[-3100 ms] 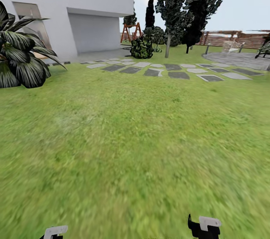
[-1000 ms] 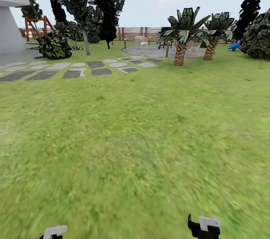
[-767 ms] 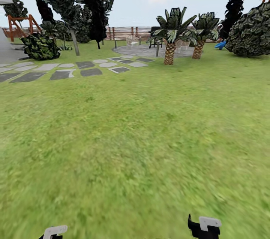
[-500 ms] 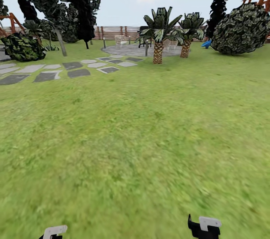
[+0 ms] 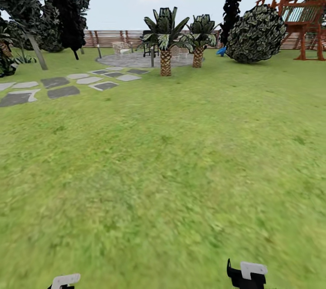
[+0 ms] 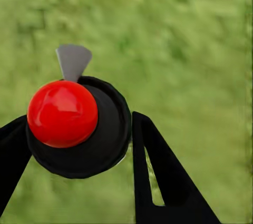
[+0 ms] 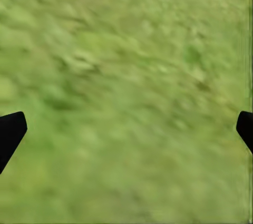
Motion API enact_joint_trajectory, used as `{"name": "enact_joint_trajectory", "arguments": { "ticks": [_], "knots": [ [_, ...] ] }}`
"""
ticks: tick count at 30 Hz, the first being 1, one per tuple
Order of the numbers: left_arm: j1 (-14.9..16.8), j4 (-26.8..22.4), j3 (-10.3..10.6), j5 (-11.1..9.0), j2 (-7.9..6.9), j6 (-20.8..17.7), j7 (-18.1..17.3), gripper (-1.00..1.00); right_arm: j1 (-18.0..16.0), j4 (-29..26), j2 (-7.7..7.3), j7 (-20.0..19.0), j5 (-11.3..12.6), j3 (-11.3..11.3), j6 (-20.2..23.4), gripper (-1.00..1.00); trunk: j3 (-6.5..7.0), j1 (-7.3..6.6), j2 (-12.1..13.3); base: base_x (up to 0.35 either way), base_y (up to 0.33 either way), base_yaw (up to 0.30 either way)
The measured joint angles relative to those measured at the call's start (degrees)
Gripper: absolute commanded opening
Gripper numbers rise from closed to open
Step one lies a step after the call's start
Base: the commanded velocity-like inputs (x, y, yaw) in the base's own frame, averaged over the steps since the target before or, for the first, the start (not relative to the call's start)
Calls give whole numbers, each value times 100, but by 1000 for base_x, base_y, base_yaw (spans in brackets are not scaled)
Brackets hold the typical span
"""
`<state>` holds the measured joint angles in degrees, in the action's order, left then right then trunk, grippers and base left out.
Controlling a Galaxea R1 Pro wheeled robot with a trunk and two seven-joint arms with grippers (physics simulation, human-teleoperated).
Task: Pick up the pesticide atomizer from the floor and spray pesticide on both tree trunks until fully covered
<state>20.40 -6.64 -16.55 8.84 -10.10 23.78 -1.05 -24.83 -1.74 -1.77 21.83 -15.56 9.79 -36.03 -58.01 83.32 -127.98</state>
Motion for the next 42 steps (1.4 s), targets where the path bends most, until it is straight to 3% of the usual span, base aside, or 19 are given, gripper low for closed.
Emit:
{"name": "enact_joint_trajectory", "arguments": {
  "ticks": [42],
  "knots": [
    [-4,0,0,-7,-18,0,3,-100,0,0,0,0,0,0,2,100,-92,-1,0,232,-200,-285]
  ]
}}
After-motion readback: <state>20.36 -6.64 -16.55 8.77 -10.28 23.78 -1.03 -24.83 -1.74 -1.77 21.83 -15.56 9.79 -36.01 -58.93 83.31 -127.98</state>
